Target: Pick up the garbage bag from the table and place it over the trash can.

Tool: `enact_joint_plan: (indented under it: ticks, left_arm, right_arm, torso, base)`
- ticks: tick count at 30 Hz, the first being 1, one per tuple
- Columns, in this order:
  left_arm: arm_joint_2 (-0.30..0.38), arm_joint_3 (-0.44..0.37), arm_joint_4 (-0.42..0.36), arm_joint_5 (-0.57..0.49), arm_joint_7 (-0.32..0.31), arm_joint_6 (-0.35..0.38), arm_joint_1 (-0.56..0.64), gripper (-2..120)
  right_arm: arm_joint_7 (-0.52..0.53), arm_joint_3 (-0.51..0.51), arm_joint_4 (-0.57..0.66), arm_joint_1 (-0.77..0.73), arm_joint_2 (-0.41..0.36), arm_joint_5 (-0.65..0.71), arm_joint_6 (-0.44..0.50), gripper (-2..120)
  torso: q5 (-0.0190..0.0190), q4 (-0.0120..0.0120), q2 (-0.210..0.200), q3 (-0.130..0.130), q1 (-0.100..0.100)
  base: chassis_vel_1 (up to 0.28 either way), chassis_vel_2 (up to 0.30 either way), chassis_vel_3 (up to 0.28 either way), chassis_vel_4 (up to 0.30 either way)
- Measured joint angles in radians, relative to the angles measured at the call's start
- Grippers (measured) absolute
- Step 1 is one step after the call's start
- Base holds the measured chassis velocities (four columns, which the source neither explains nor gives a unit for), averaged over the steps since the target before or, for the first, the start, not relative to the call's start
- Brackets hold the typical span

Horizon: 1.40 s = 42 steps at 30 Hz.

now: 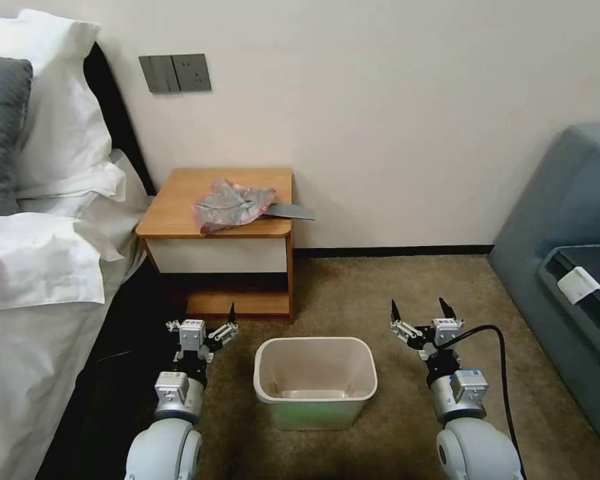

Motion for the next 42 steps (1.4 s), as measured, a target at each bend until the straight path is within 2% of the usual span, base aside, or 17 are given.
enact_joint_plan:
  ticks: [42]
  left_arm:
    - [0.0, 0.0, 0.0, 0.0, 0.0, 0.0, 0.0, 100]
  right_arm:
    - [0.0, 0.0, 0.0, 0.0, 0.0, 0.0, 0.0, 100]
  torso:
    - [0.0, 0.0, 0.0, 0.0, 0.0]
  base:
    - [0.0, 0.0, 0.0, 0.0]
